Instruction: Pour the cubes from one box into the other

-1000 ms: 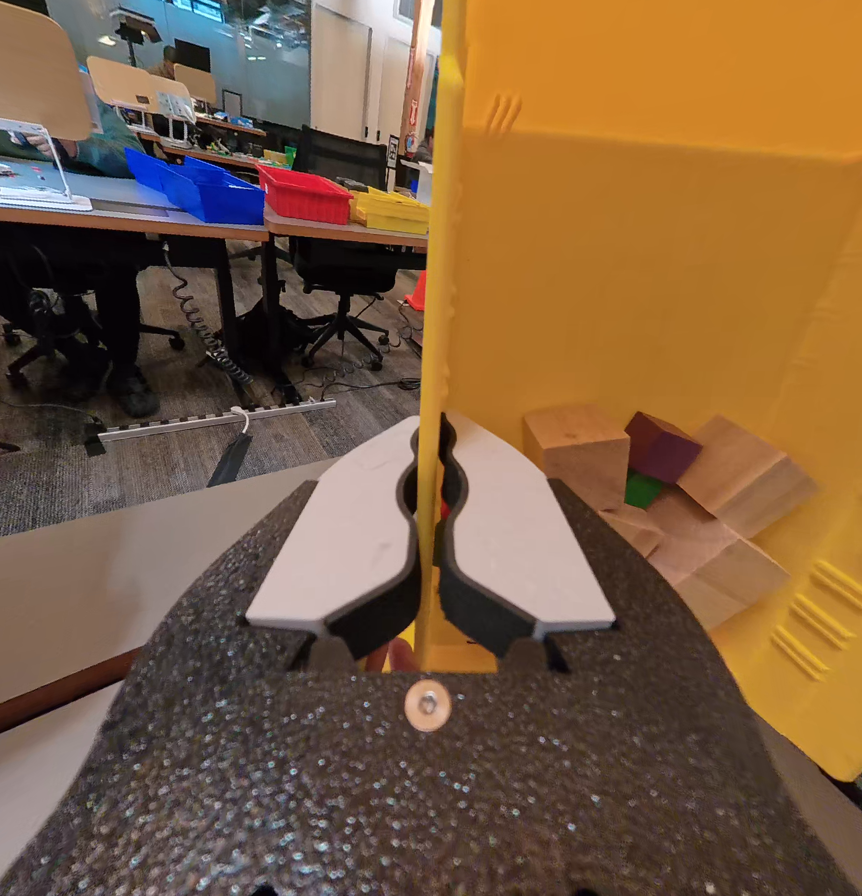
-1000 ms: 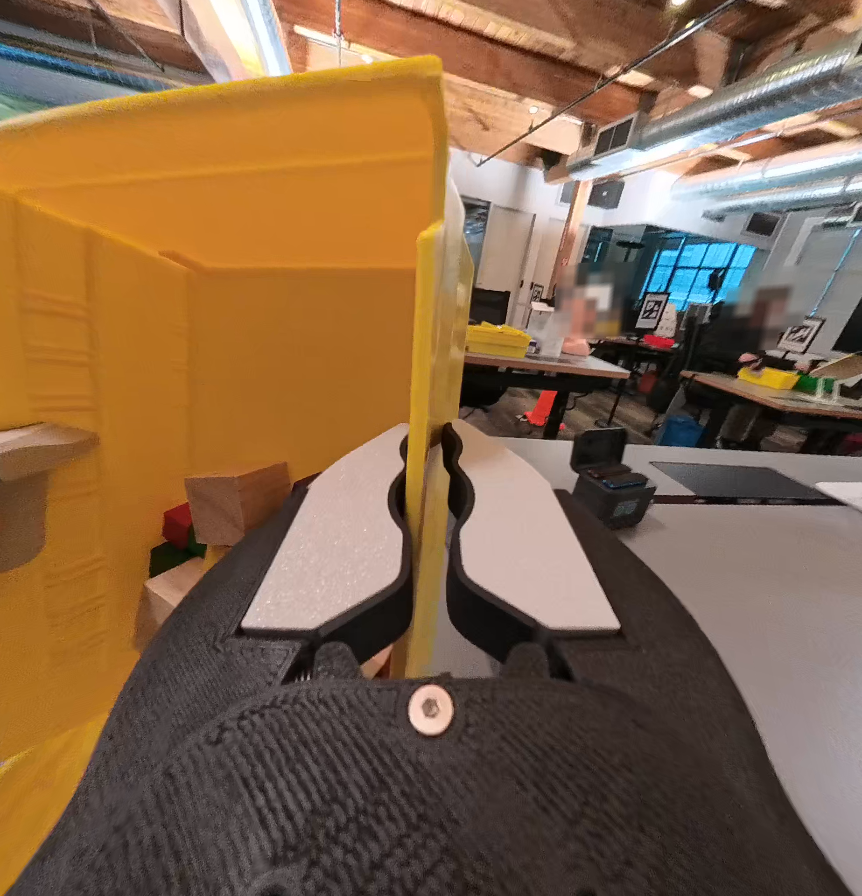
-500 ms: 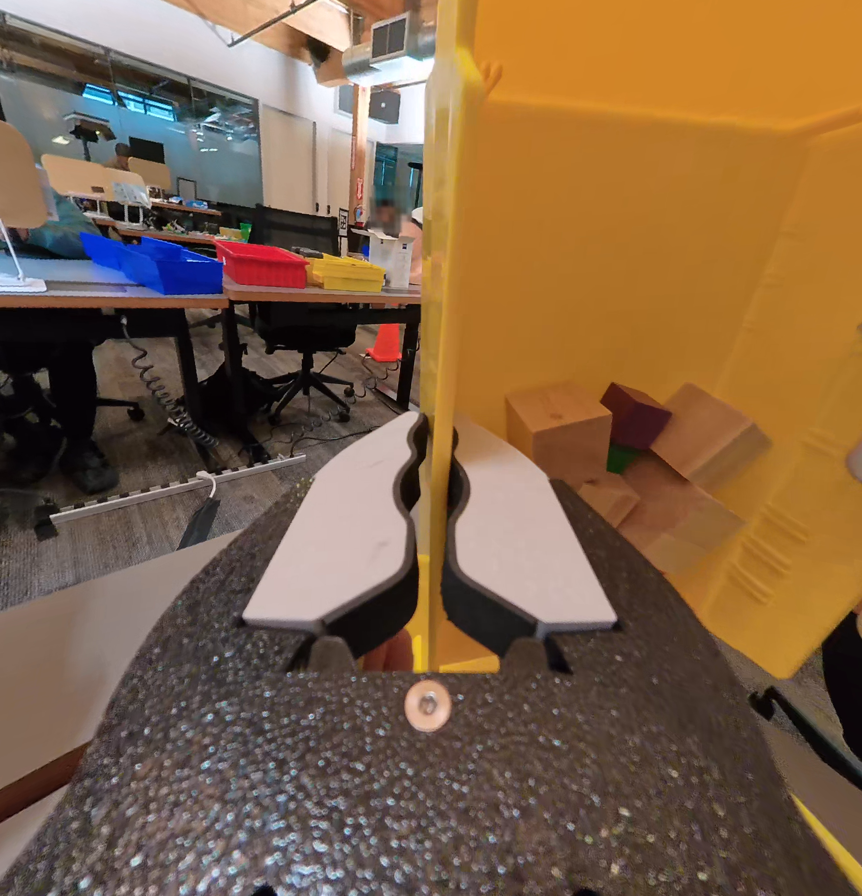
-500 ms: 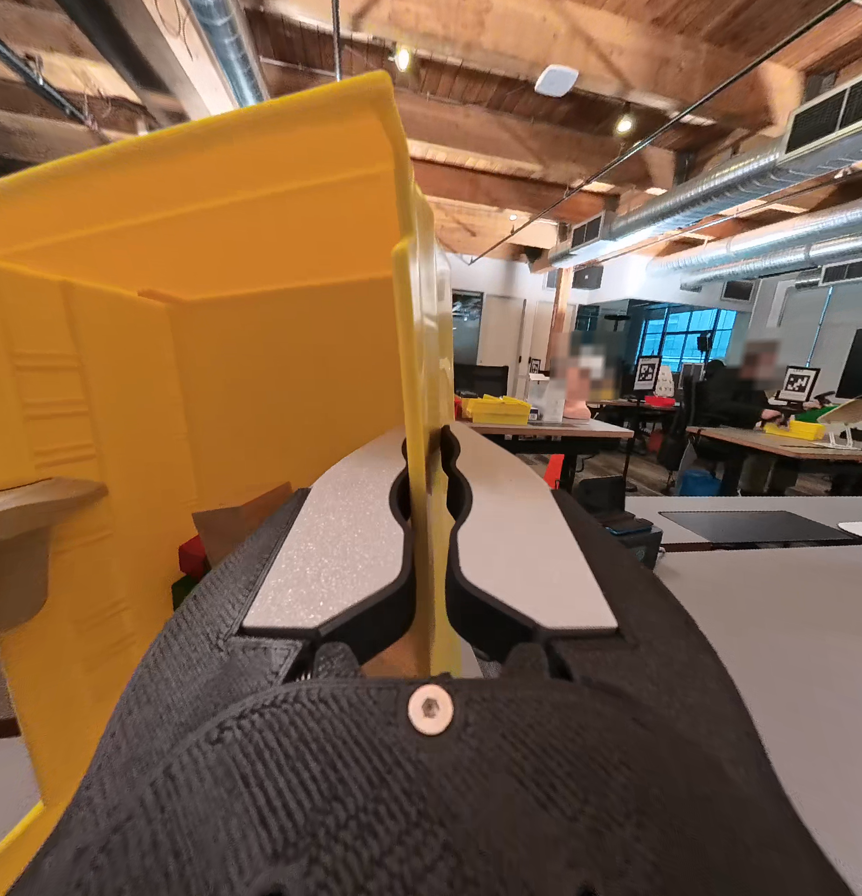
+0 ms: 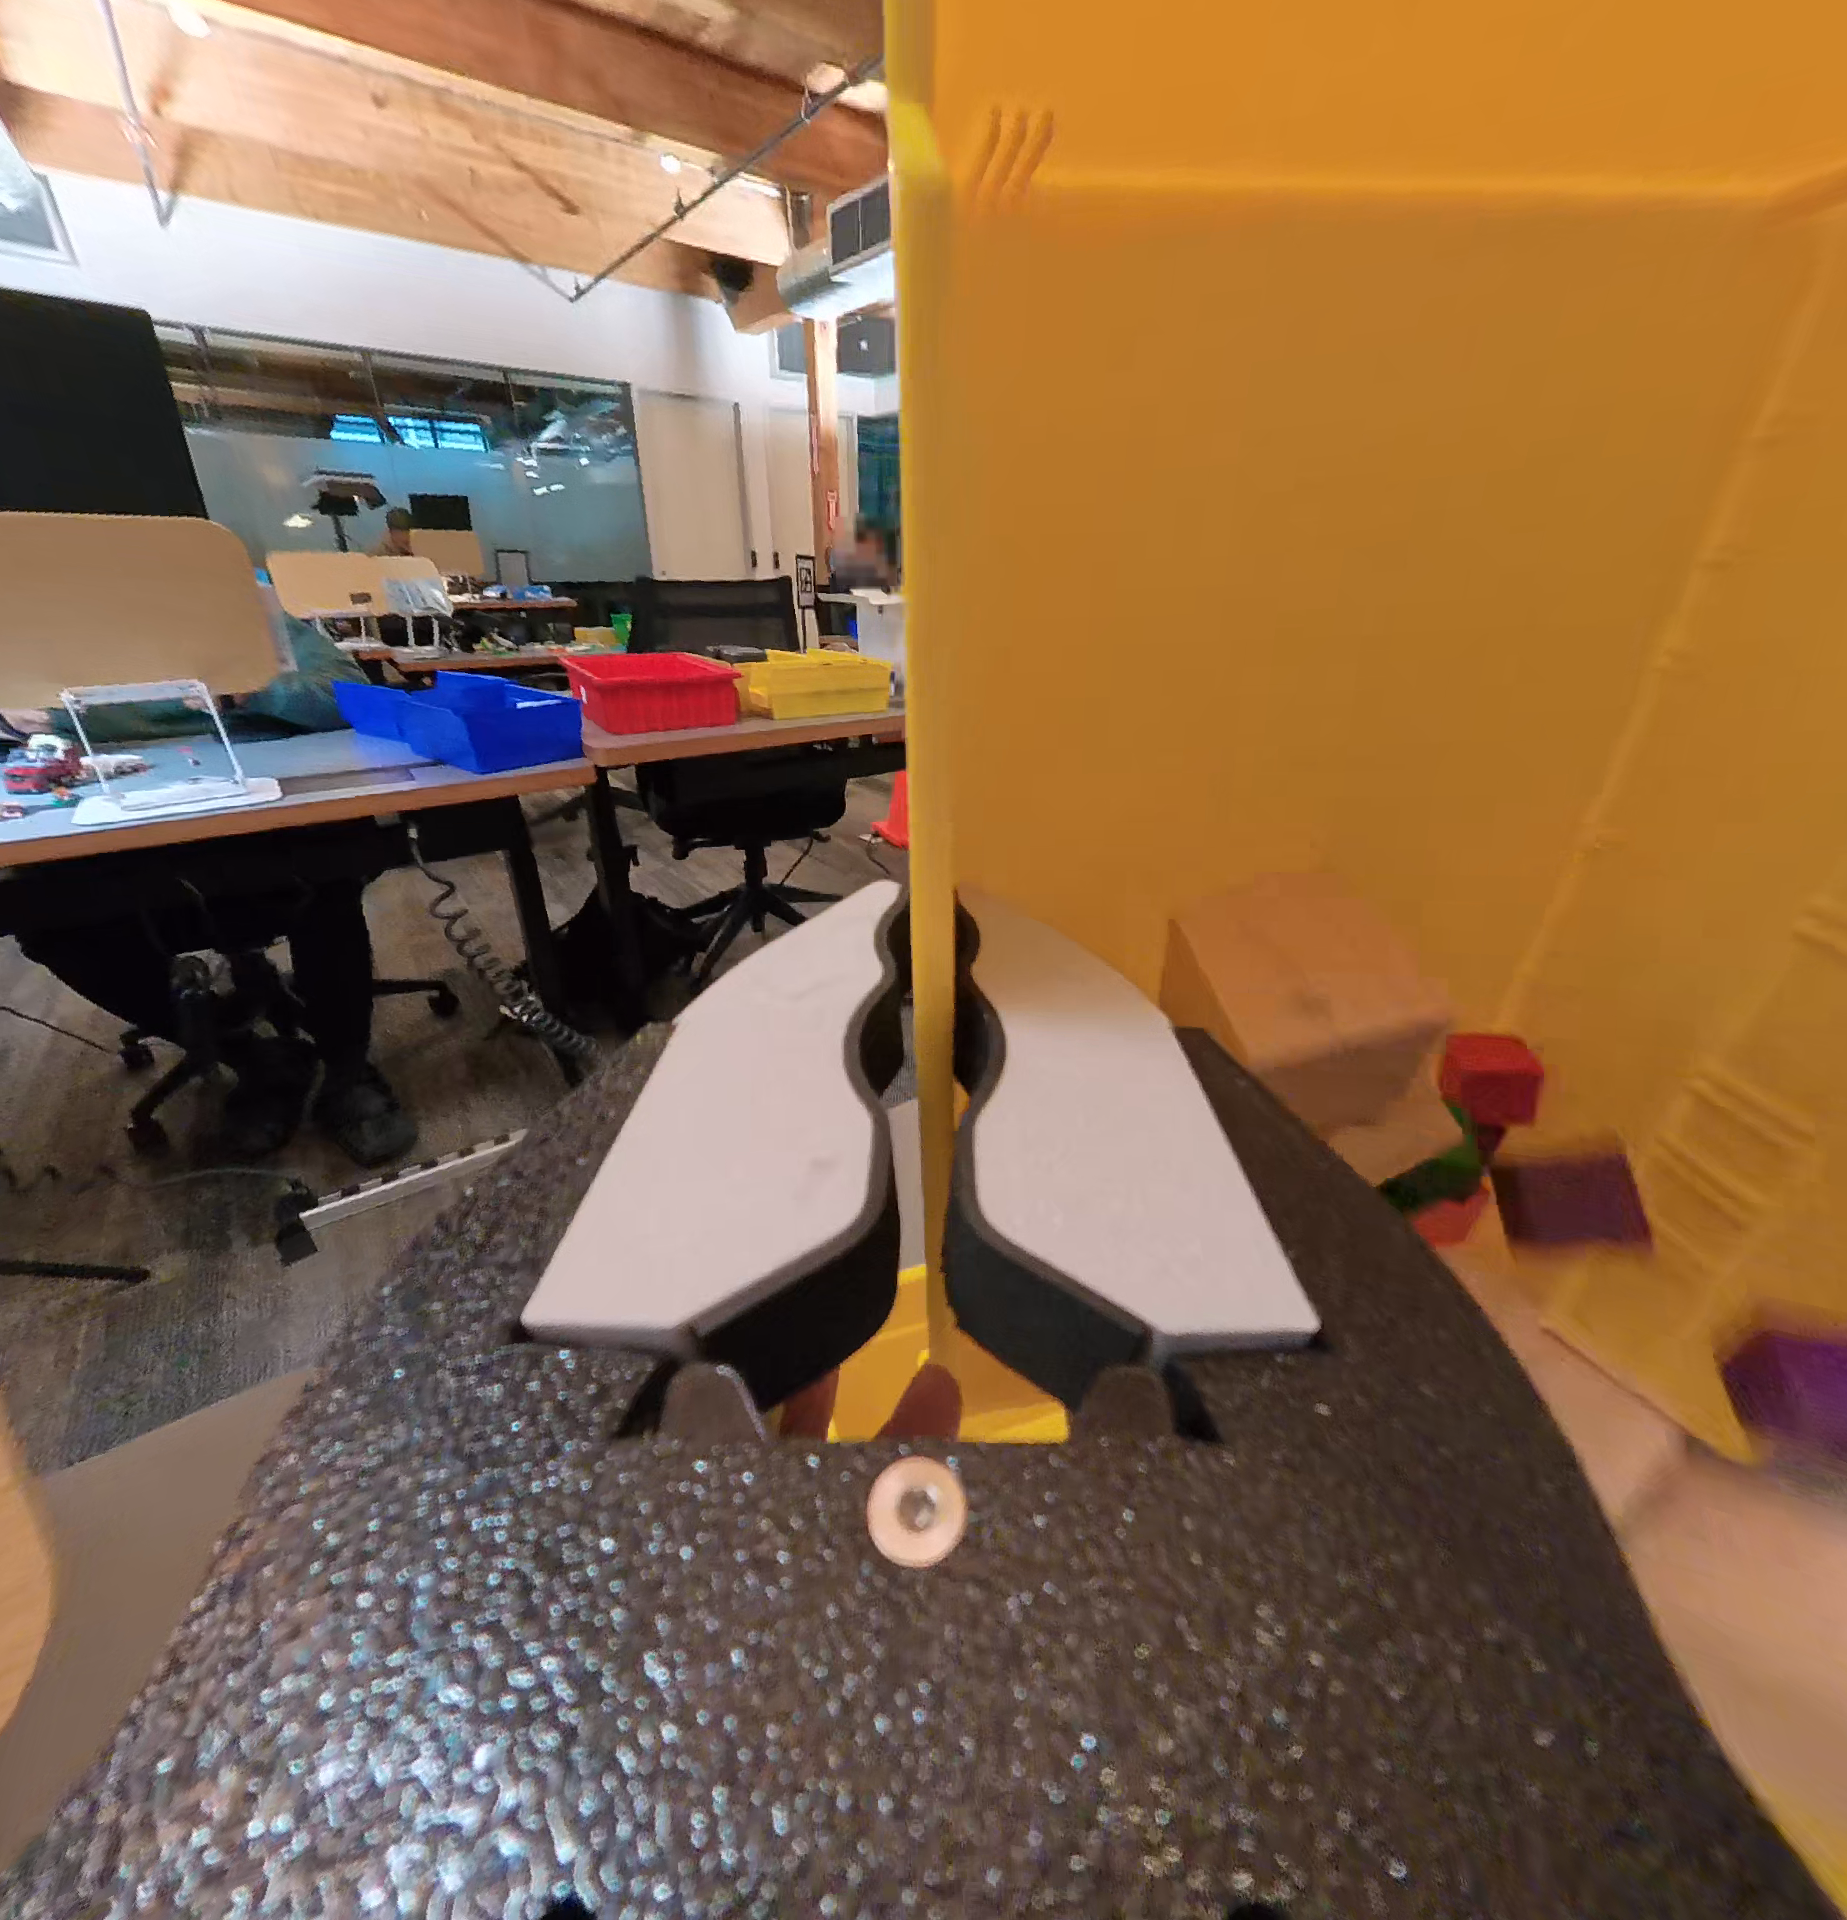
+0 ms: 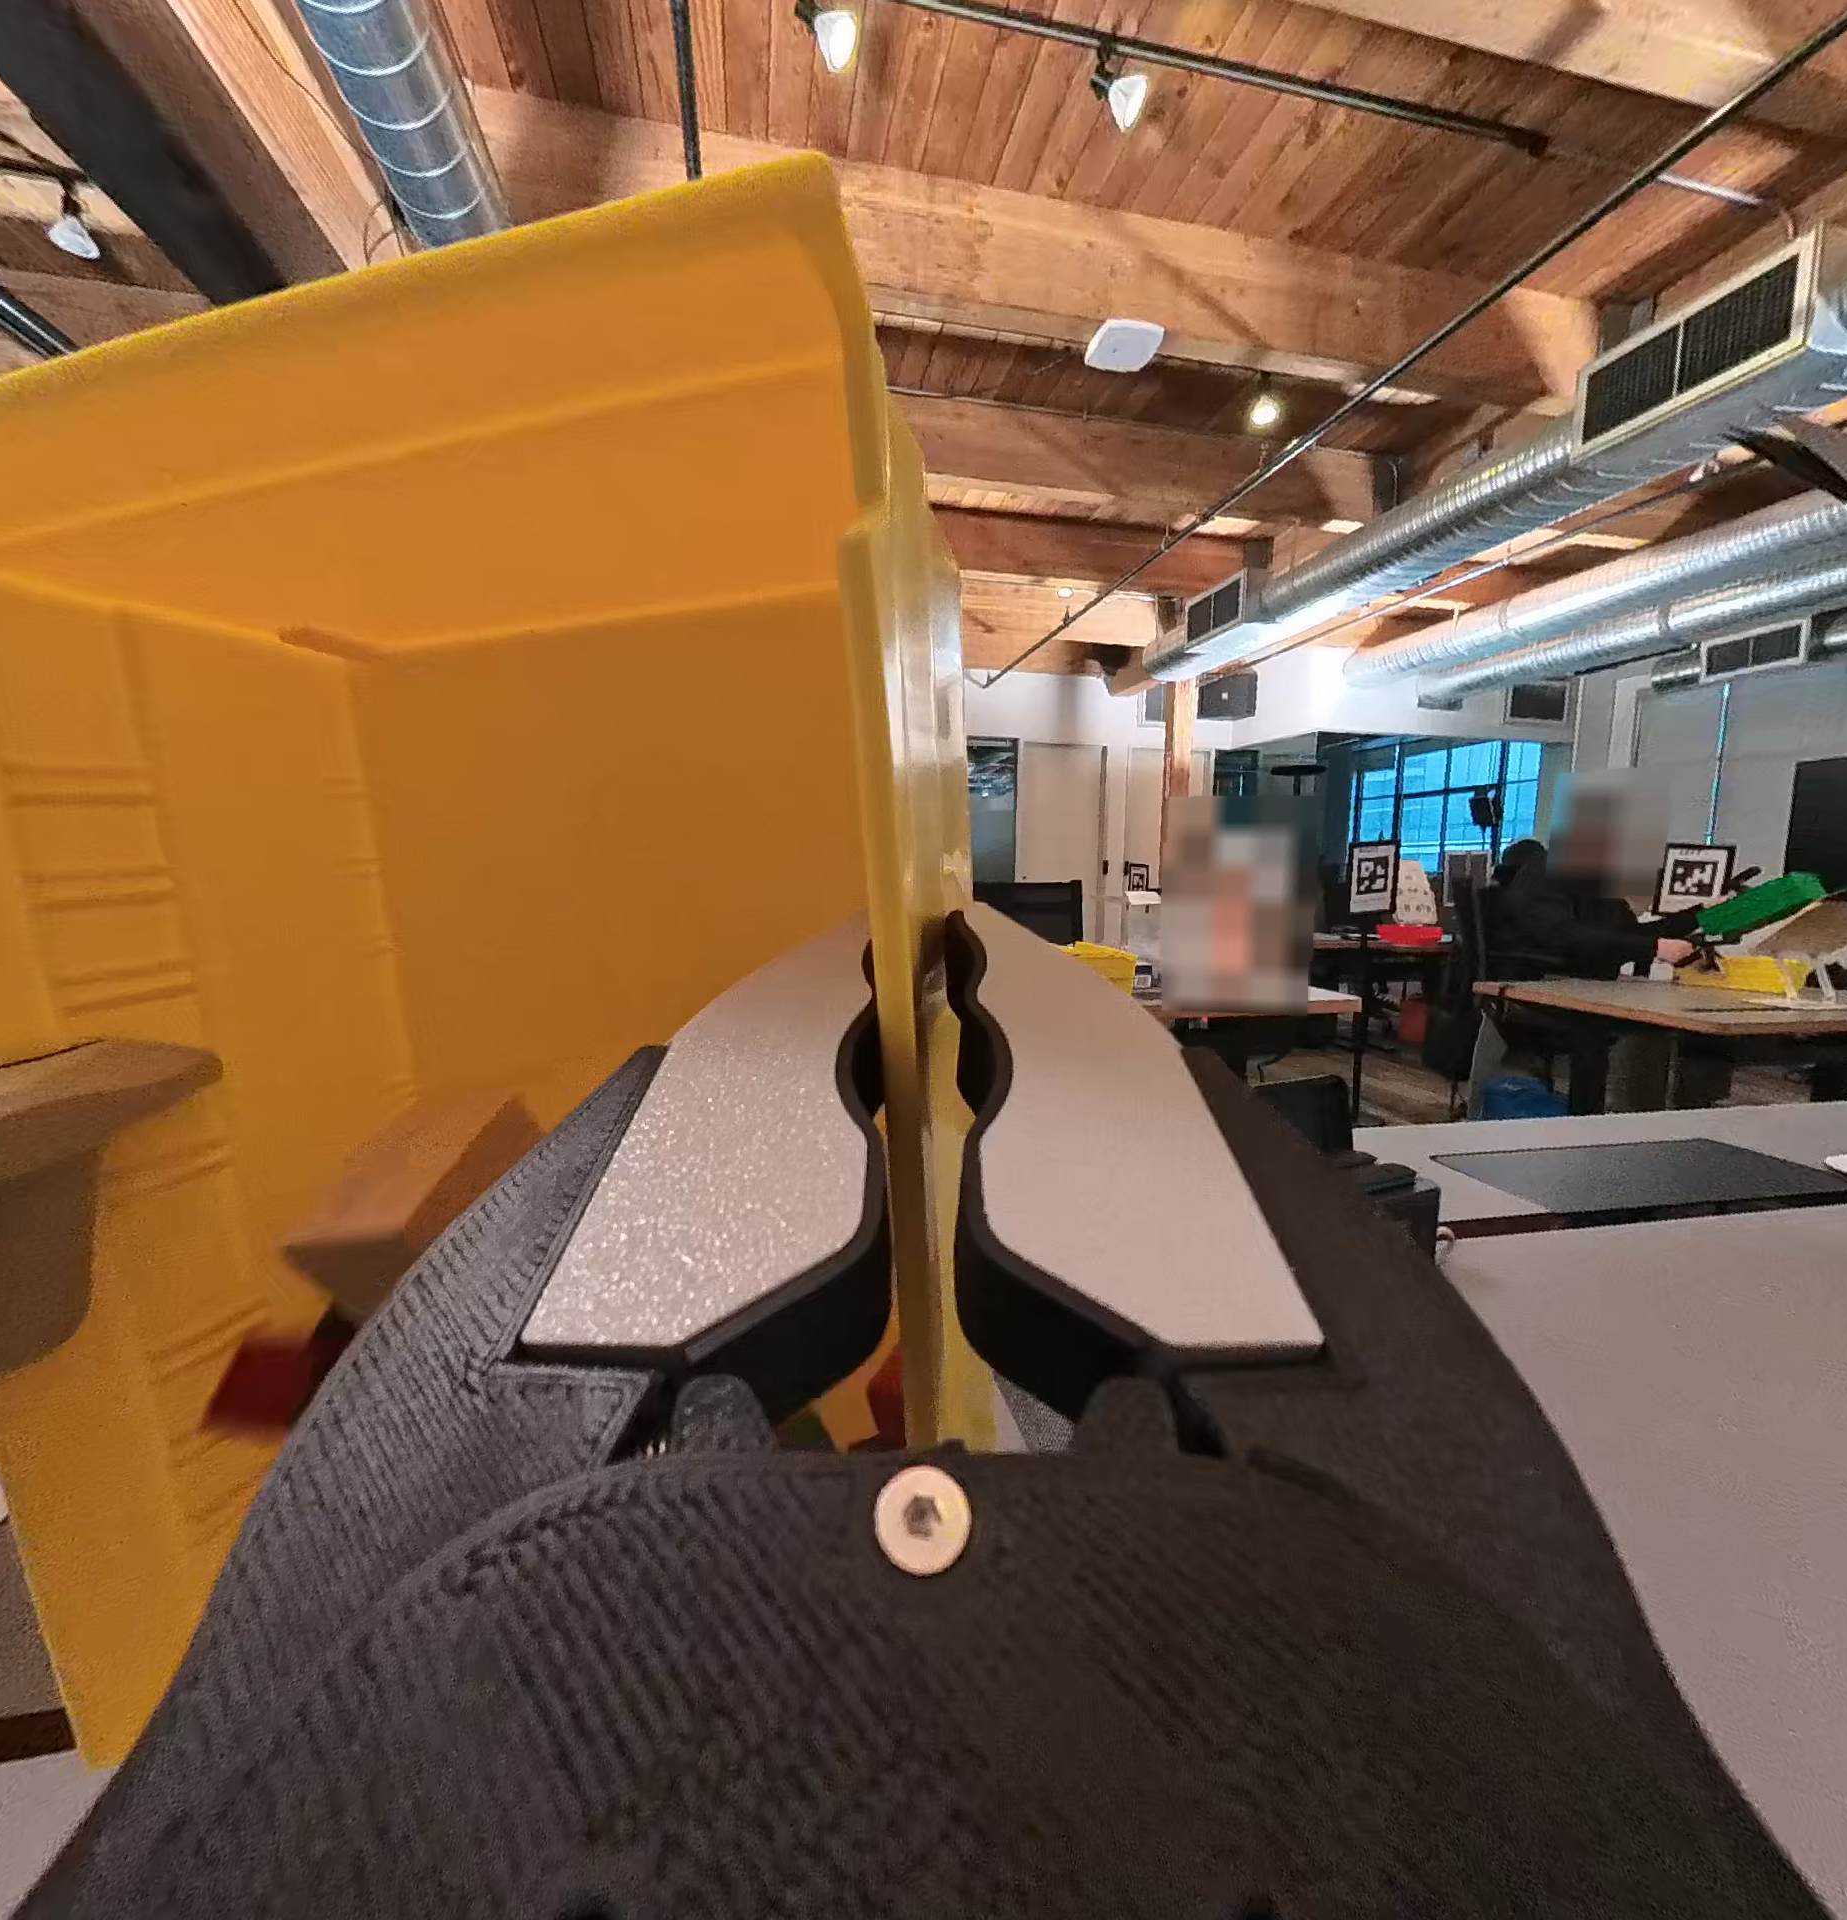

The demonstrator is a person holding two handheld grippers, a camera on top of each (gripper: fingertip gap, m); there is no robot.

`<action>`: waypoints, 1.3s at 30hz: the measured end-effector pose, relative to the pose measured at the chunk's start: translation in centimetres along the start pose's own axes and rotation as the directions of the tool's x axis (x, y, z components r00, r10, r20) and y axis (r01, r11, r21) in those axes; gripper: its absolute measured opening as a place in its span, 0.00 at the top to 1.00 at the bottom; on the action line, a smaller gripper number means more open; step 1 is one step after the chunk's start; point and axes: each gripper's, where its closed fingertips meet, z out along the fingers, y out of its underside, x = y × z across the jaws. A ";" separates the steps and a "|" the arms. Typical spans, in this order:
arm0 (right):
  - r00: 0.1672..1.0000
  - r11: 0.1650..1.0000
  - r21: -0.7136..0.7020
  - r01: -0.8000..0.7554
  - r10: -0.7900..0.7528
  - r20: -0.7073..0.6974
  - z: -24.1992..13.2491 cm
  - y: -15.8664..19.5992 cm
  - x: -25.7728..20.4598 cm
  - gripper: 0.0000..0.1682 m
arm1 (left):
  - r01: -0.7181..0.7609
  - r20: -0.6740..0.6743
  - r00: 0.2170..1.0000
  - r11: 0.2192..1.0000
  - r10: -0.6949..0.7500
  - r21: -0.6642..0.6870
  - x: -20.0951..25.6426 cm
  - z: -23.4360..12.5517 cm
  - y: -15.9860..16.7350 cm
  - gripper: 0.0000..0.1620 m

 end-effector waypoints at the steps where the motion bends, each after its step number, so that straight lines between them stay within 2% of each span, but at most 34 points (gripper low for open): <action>1: 1.000 1.000 -0.008 -0.007 0.007 0.000 0.0 0.1 0.1 0.95 | -0.005 0.007 1.000 1.000 0.005 -0.007 0.0 0.0 0.0 0.98; 4: 1.000 1.000 -0.015 -0.025 0.025 -0.009 -0.2 0.7 0.3 0.95 | 0.003 0.004 1.000 1.000 -0.003 -0.025 0.2 0.1 0.4 0.98; 10: 0.999 0.996 -0.074 -0.039 0.038 -0.010 -0.5 3.4 0.2 0.96 | 0.018 0.014 1.000 0.993 -0.016 -0.118 -0.2 0.4 3.7 0.98; 14: 0.999 0.997 -0.067 -0.048 0.049 0.016 -0.3 3.4 -0.2 0.95 | 0.020 0.014 1.000 0.995 -0.019 -0.102 -0.5 0.1 4.1 0.98; 20: 0.997 0.996 -0.050 -0.069 0.070 0.028 -0.5 3.1 -0.4 0.95 | 0.012 0.012 1.000 0.997 -0.011 -0.073 -0.7 -0.4 3.5 0.98; 29: 0.990 0.997 0.054 -0.058 0.051 0.129 0.1 0.0 -1.2 0.94 | -0.041 0.032 0.999 0.998 0.040 0.037 -0.7 -1.1 1.1 0.97; 31: 0.991 0.998 0.032 -0.051 0.047 0.128 0.3 -0.3 -1.2 0.94 | -0.011 0.022 1.000 1.000 0.011 0.022 -0.6 -1.0 1.1 0.97; 33: 0.989 0.996 0.075 -0.042 0.030 0.146 0.1 -1.3 -1.5 0.94 | -0.014 0.029 1.000 0.998 0.012 0.057 -0.6 -1.3 0.3 0.97; 39: 0.989 0.995 0.072 -0.070 0.060 0.134 0.1 -0.7 -1.0 0.94 | -0.039 0.021 0.999 0.997 0.038 0.062 -0.4 -1.4 0.1 0.97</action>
